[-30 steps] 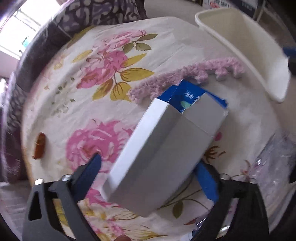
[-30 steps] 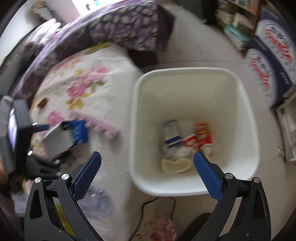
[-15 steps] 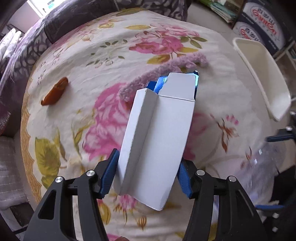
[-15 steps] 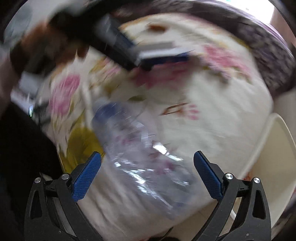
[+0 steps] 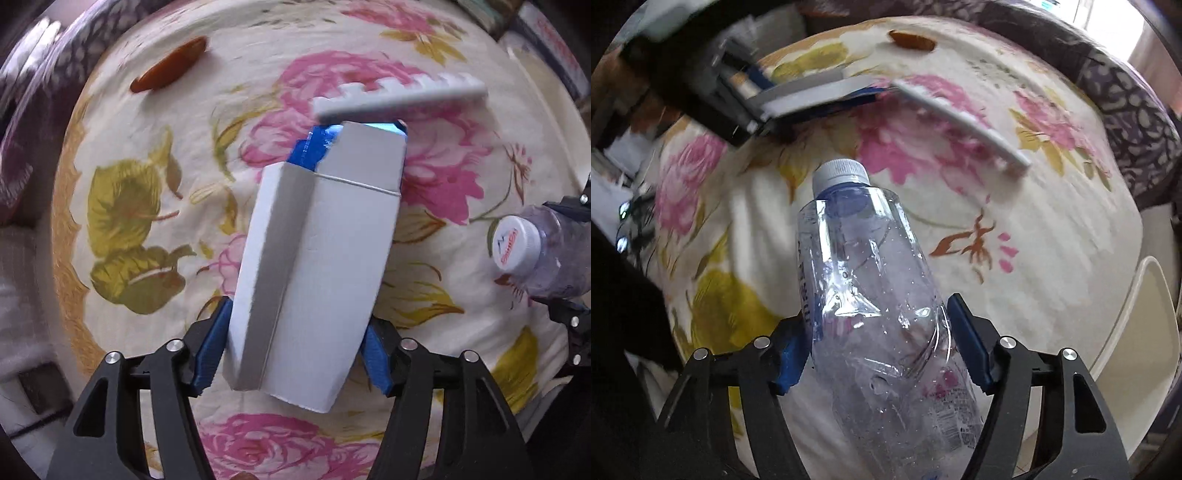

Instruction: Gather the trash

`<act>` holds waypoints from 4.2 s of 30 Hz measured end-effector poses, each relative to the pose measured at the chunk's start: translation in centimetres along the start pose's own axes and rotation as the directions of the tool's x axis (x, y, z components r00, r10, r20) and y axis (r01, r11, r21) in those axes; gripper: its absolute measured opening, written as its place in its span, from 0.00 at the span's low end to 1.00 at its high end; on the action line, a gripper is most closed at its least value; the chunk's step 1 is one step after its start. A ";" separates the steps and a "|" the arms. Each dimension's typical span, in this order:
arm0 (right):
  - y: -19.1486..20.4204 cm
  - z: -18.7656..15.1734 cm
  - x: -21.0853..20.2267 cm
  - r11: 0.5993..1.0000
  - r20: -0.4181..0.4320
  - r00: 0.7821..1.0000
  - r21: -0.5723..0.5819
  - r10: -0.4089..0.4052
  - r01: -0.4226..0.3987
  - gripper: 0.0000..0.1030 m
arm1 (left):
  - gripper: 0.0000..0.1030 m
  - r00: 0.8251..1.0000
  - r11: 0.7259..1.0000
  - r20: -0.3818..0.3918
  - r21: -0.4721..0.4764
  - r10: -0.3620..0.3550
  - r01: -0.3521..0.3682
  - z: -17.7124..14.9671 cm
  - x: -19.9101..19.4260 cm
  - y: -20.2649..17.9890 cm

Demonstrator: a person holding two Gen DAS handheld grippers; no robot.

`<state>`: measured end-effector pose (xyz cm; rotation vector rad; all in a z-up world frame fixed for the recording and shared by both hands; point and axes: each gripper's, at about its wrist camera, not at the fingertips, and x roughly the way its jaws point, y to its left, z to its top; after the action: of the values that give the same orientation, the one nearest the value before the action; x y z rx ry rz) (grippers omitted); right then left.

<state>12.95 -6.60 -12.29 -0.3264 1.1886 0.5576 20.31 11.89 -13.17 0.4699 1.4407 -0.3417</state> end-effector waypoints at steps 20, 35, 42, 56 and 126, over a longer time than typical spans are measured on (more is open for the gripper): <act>-7.6 1.8 -4.0 0.840 0.213 0.963 0.543 -0.166 0.024 0.62 | 0.79 0.972 0.847 0.233 -0.523 0.038 0.093 3.4 -5.0 3.6; -8.2 1.5 -4.0 0.830 0.211 0.963 0.557 -0.167 0.022 0.62 | 0.90 0.991 0.817 -0.044 -0.562 0.126 -0.129 2.4 1.4 7.1; -8.2 1.6 -4.4 0.822 0.223 0.958 0.570 -0.178 0.020 0.62 | 0.33 0.991 0.794 0.109 -0.608 0.082 0.001 2.3 -1.5 7.0; -9.5 1.0 -6.5 0.777 0.281 0.926 0.630 -0.253 0.021 0.62 | 0.33 0.880 0.834 0.400 -0.551 0.257 0.007 3.1 -9.2 0.0; -23.8 -17.8 -16.8 0.295 0.048 0.815 0.943 -0.577 0.154 0.88 | 0.34 0.793 0.990 0.601 -0.020 -0.099 0.139 14.3 -12.6 -29.2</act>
<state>8.20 -39.38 -3.99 0.4804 0.8055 -0.5284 16.79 -21.22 -2.77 0.1854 0.8523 -0.4947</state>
